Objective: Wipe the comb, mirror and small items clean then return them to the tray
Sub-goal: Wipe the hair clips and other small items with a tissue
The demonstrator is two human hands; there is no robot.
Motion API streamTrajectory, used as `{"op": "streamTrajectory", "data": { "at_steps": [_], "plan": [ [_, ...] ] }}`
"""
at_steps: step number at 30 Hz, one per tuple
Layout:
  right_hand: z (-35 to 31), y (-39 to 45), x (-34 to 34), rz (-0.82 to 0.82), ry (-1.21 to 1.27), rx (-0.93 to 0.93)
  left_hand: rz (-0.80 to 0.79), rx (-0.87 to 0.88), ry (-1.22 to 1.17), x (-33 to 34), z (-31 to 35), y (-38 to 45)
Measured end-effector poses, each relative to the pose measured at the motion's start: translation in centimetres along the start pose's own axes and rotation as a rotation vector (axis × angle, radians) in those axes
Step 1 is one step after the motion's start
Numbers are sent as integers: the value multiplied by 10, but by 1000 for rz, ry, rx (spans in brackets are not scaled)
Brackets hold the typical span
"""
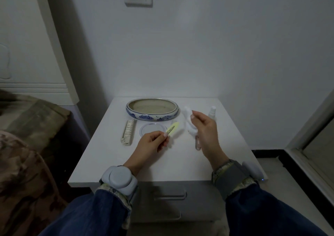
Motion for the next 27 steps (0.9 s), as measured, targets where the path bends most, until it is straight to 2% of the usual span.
{"op": "streamTrajectory", "data": {
  "at_steps": [1,3,6,14,18,22,24,27],
  "plan": [
    [-7,-4,1,29,-141,-116,4,0,6,0,0,1],
    [-8,-14,21,-56,-412,-310,18,2,16,-1,0,1],
    [8,-22,43,-207,-615,-373,18,35,58,-3,3,0],
    [1,-18,32,-80,-650,-446,-32,62,111,2,8,-2],
    [5,-7,14,39,-626,-348,-51,48,88,4,7,-2],
    [-1,-4,-2,174,-509,-272,24,17,60,-3,4,-1],
    [-11,-10,7,117,-488,-344,37,4,63,-5,2,0],
    [-7,-20,31,-92,-556,-408,46,3,80,-4,0,1]
  ]
}}
Point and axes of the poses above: each hand's wrist, its own y-axis towards the middle knuckle, its own x-axis out of the palm, z = x × y, the point moved 8 cm from there along y, towards the middle knuckle, and after that the axes turned 11 degrees about x, right-handed, at the moved point
